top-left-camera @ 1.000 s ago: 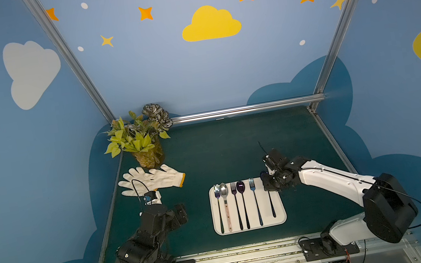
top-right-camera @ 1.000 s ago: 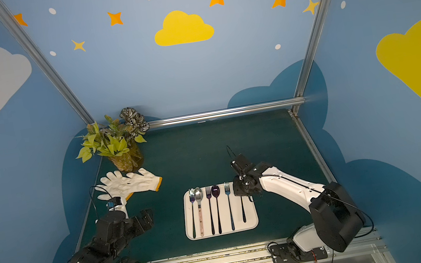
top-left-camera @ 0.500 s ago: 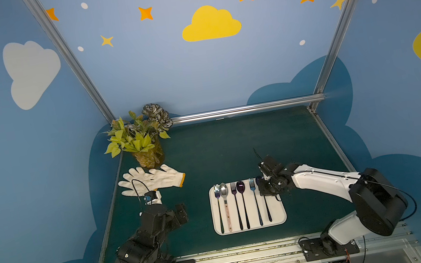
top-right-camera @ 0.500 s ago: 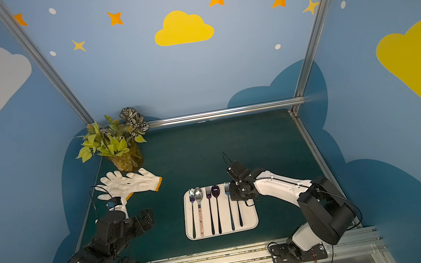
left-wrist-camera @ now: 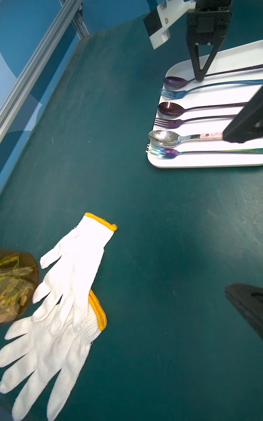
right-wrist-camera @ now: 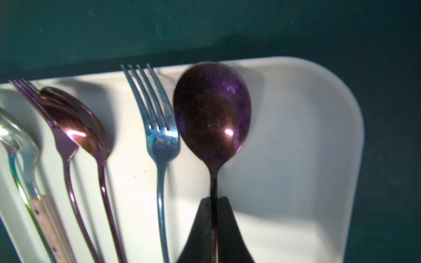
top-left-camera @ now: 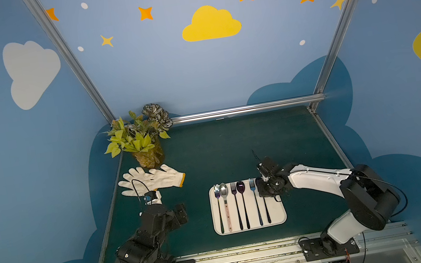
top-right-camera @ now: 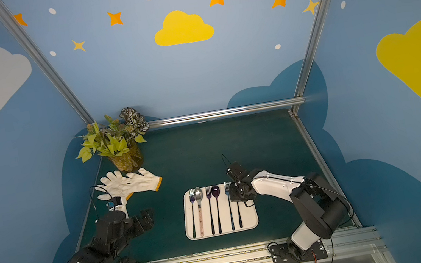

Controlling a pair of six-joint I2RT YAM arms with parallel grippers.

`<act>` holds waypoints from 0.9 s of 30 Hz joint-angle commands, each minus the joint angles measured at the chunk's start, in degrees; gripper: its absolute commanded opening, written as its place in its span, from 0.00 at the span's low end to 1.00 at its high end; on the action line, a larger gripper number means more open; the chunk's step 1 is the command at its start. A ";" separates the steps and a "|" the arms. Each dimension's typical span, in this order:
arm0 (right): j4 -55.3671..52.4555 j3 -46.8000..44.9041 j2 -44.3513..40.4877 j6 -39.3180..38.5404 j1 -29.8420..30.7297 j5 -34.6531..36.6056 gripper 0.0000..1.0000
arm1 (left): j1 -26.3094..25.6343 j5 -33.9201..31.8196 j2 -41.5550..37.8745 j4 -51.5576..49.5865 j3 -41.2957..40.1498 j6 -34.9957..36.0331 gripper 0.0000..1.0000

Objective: Set the spoon and fork side by side
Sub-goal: Place the spoon on the tray.

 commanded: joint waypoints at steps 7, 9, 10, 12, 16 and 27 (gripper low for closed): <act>-1.82 -0.20 0.86 -1.25 -0.14 0.94 0.07 | 0.11 -0.10 -0.14 0.30 -0.22 0.30 1.00; -2.33 -0.11 0.37 -1.42 -0.14 1.17 0.08 | 0.11 -0.16 -0.18 0.38 -0.30 0.30 1.00; -2.56 -0.12 0.05 -1.50 -0.14 1.33 0.09 | 0.07 -0.11 -0.13 0.47 -0.38 0.30 1.00; -3.24 0.24 -0.77 -1.79 -0.06 1.53 0.10 | 0.11 -0.05 0.04 0.74 -0.55 0.47 1.00; -6.01 1.90 -2.42 -3.16 0.08 1.98 0.21 | 0.11 0.06 0.57 1.28 -0.68 1.00 1.00; -16.97 9.45 -16.64 -8.36 -2.50 8.20 0.73 | 0.19 -3.24 9.68 8.53 1.71 11.43 1.00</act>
